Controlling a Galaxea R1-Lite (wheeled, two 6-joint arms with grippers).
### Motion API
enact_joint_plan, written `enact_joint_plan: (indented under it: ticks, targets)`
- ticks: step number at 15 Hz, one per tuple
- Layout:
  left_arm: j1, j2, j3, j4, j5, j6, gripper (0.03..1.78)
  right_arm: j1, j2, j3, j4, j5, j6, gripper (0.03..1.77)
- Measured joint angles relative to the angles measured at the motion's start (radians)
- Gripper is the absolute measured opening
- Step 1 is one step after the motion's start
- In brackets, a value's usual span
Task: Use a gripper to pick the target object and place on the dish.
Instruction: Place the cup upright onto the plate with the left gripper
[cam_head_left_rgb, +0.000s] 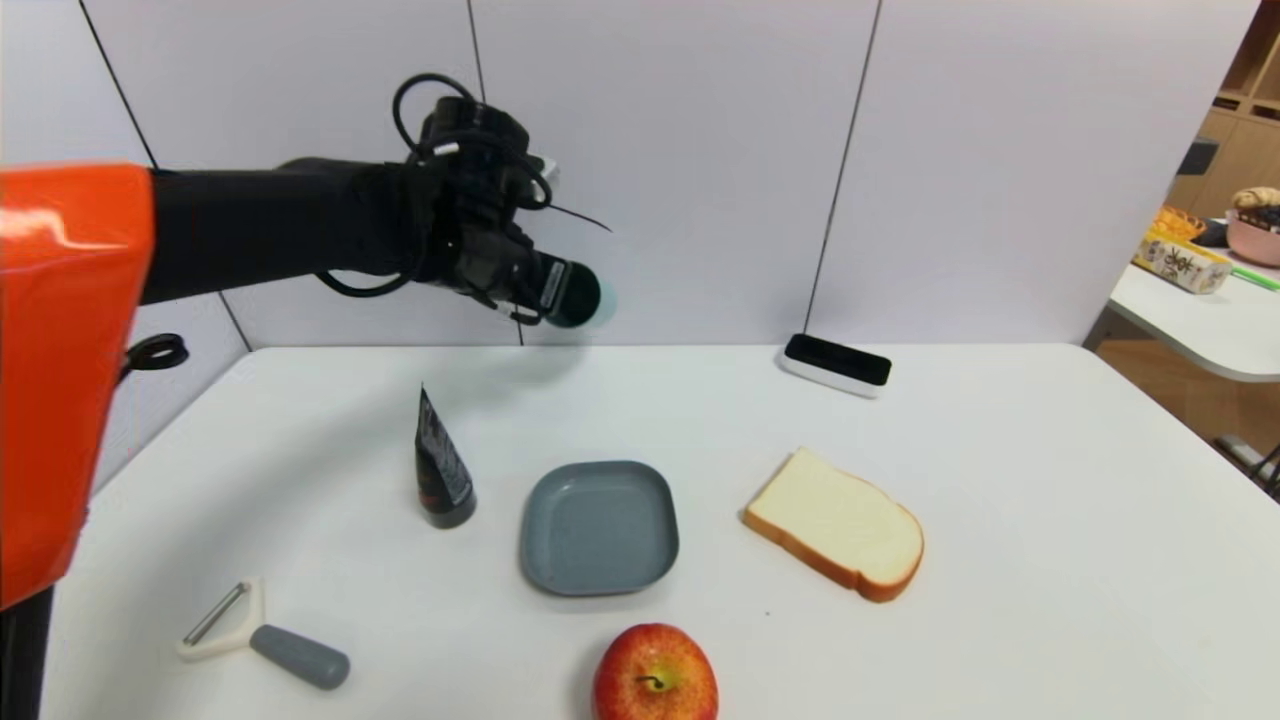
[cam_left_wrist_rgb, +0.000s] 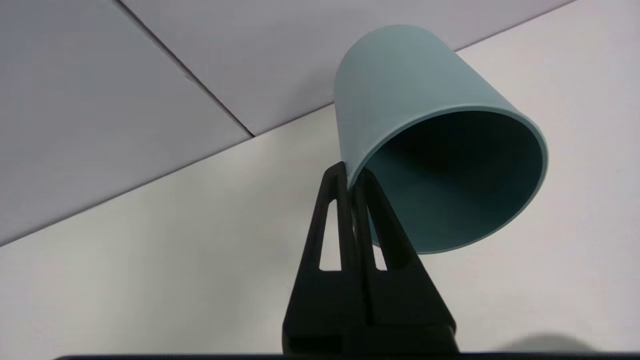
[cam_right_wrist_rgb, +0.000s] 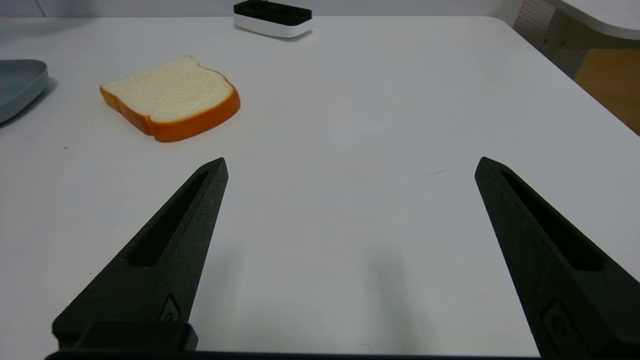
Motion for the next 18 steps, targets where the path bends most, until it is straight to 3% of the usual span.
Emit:
enact_joint_plan:
  ticks: [5, 11, 15, 18]
  targets:
    - [-0.021, -0.190, -0.002, 0.240, -0.004, -0.101, 0.06, 0.000, 0.000, 0.000, 0.000, 0.000, 0.000, 1.71]
    - [-0.068, -0.338, 0.003, 0.546, -0.009, -0.130, 0.06, 0.000, 0.000, 0.000, 0.000, 0.000, 0.000, 1.71]
    - [-0.116, -0.357, 0.006, 0.668, -0.010, -0.130, 0.06, 0.000, 0.000, 0.000, 0.000, 0.000, 0.000, 1.71]
    - [-0.166, -0.337, 0.007, 0.681, -0.011, -0.133, 0.06, 0.000, 0.000, 0.000, 0.000, 0.000, 0.000, 1.71]
